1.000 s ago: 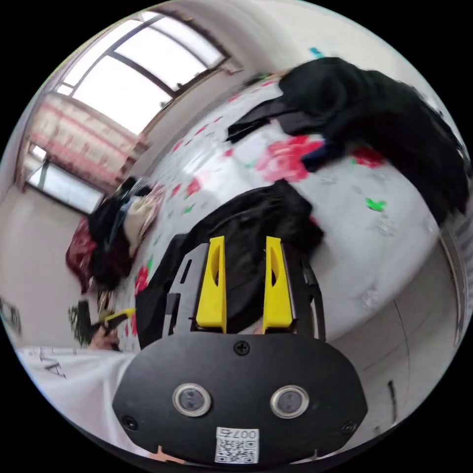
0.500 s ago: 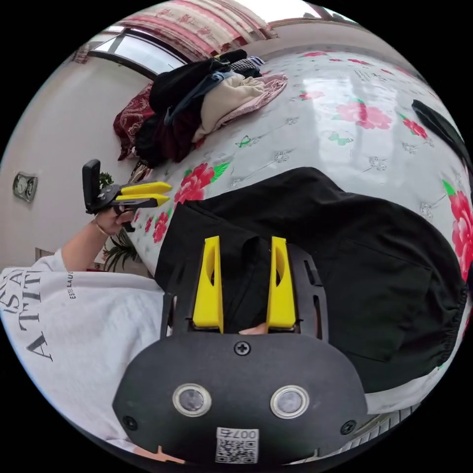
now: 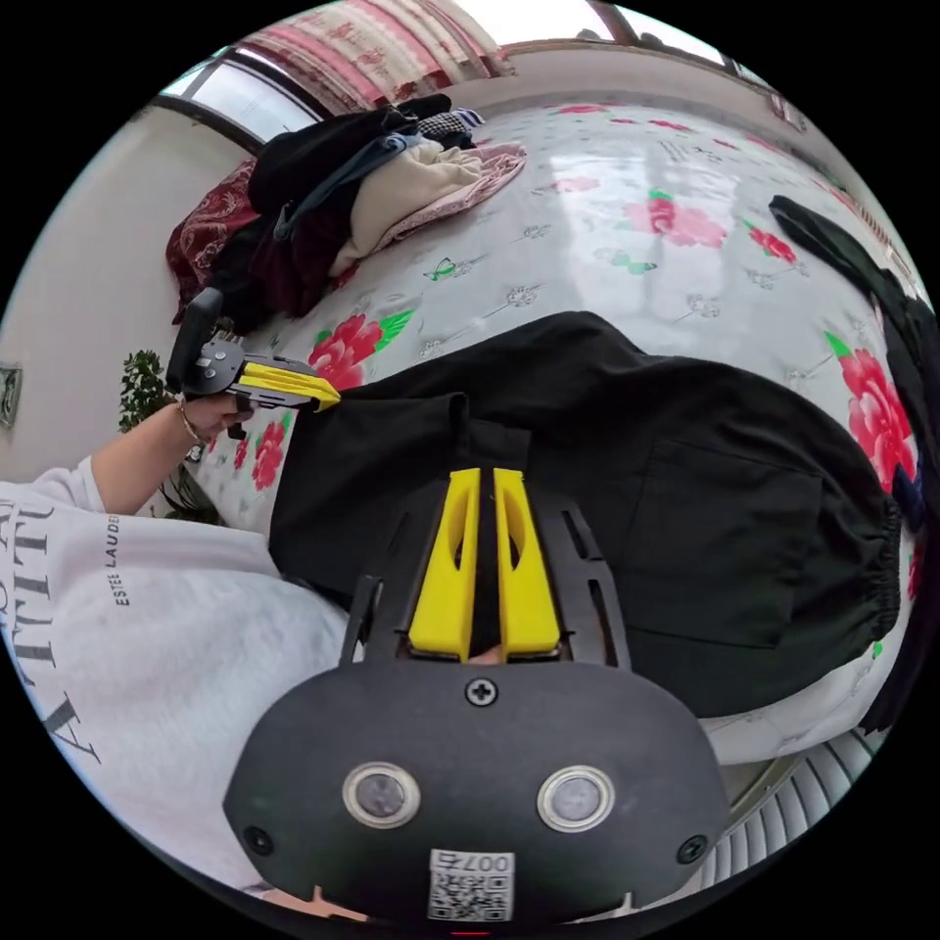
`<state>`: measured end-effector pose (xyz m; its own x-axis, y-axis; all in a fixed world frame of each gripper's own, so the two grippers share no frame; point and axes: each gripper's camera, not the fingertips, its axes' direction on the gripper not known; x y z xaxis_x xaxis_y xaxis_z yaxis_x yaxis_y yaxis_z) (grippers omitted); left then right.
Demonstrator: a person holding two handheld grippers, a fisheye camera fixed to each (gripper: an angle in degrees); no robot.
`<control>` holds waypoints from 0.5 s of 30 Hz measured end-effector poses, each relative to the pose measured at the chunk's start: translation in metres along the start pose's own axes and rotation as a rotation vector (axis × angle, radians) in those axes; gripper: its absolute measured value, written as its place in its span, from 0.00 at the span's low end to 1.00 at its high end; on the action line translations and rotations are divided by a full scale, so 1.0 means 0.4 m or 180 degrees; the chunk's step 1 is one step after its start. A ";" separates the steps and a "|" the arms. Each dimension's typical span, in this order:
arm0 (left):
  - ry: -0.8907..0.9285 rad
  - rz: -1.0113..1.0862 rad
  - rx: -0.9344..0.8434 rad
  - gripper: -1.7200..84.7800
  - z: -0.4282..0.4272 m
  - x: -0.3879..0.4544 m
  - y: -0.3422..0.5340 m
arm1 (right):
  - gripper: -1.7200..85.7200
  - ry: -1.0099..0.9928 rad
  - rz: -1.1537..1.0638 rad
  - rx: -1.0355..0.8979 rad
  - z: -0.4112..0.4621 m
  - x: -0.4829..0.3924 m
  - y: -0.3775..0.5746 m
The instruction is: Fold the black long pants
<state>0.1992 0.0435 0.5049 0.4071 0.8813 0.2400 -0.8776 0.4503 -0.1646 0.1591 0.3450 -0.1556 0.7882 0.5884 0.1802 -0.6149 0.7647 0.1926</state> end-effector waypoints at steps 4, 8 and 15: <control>0.0272 -0.0025 0.0082 0.10 -0.003 -0.022 0.013 | 0.07 -0.0026 0.0039 0.0014 0.010 -0.033 0.048; 0.0163 -0.0022 0.0020 0.09 0.013 -0.029 0.015 | 0.08 -0.0076 -0.0012 -0.0323 0.084 -0.078 0.083; 0.0071 -0.0180 0.0038 0.09 -0.005 -0.062 0.043 | 0.03 0.0338 -0.0262 -0.0430 0.094 -0.134 0.142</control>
<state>0.1746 0.0295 0.4941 0.4617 0.8575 0.2271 -0.8559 0.4979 -0.1399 0.0810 0.3470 -0.1179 0.8382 0.5414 0.0650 -0.5451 0.8354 0.0701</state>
